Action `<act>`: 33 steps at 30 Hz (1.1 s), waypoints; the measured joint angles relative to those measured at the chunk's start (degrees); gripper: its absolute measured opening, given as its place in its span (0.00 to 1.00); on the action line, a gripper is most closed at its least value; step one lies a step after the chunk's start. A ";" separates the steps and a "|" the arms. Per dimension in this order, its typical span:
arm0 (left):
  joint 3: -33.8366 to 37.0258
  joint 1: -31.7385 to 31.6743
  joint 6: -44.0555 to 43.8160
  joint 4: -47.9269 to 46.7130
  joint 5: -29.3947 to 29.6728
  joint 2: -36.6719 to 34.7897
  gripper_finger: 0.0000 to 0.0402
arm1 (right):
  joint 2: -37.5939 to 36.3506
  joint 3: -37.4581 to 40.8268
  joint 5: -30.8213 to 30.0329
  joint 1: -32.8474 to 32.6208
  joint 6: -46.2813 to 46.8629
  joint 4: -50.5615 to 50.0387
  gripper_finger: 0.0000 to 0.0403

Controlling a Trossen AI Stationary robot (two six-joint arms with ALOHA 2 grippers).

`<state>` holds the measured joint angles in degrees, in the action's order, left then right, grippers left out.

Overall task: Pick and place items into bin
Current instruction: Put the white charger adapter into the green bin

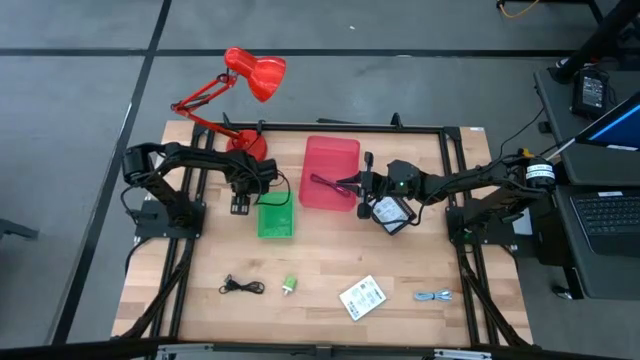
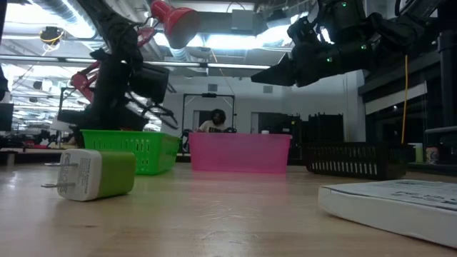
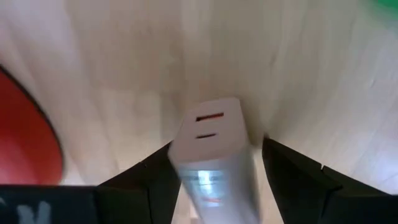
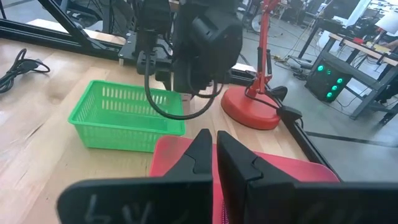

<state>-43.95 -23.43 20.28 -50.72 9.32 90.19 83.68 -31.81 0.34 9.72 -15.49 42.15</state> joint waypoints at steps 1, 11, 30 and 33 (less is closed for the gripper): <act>0.49 0.01 0.00 0.02 0.09 -0.15 0.53 | 0.00 0.00 0.00 0.00 0.00 0.00 0.02; 0.07 0.02 -0.90 -0.39 0.45 -0.25 0.46 | 0.00 0.00 0.00 0.00 0.02 0.02 0.02; -0.26 0.01 -6.16 -0.98 -2.96 -9.13 0.28 | 0.00 0.00 0.00 0.00 0.02 0.02 0.02; -0.26 0.01 -7.09 -0.96 -3.47 -13.75 0.28 | 0.00 0.00 0.00 0.02 0.02 0.00 0.02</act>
<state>-44.21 -23.42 13.19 -51.68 5.86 76.44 83.68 -31.81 0.34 9.74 -15.46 42.15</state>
